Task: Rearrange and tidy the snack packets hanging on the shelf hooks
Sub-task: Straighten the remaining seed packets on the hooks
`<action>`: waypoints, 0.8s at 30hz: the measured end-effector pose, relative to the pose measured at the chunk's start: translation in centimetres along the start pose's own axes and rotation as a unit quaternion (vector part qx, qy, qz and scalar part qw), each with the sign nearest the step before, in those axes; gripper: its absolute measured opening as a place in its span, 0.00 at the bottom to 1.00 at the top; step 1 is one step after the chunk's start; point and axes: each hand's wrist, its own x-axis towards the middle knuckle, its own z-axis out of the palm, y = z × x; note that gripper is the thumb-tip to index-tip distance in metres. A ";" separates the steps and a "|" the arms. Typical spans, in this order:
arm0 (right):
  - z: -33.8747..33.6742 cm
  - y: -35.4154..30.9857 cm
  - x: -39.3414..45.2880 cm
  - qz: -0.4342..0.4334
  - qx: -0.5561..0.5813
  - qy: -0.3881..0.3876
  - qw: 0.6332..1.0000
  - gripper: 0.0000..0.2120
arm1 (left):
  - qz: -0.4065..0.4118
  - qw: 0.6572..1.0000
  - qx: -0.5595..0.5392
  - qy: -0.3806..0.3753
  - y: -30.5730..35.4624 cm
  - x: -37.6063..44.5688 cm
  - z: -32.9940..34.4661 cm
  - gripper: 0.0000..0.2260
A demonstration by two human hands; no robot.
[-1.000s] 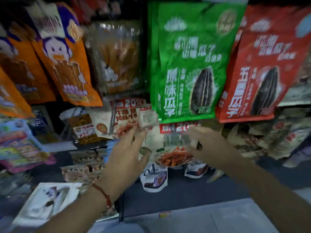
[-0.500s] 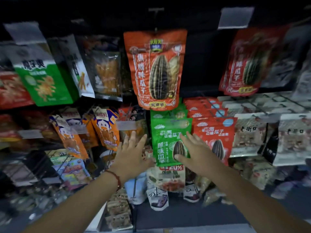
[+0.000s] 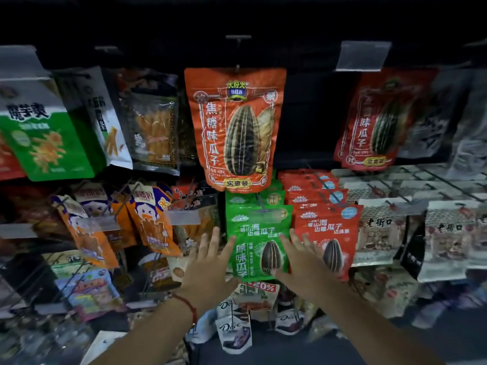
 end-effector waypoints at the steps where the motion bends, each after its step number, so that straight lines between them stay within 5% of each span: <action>1: 0.3 -0.3 0.7 0.006 -0.003 -0.002 1.000 0.42 | 0.004 1.000 0.002 0.006 -0.1 0.9 0.5 0.39; 13: 3.3 -1.8 6.4 0.082 0.038 0.080 0.993 0.29 | 0.118 0.992 0.022 0.035 1.0 8.3 3.0 0.32; 24: 5.0 1.2 12.1 0.014 0.073 0.136 0.988 0.35 | 0.060 0.994 0.083 0.035 0.2 13.3 5.3 0.39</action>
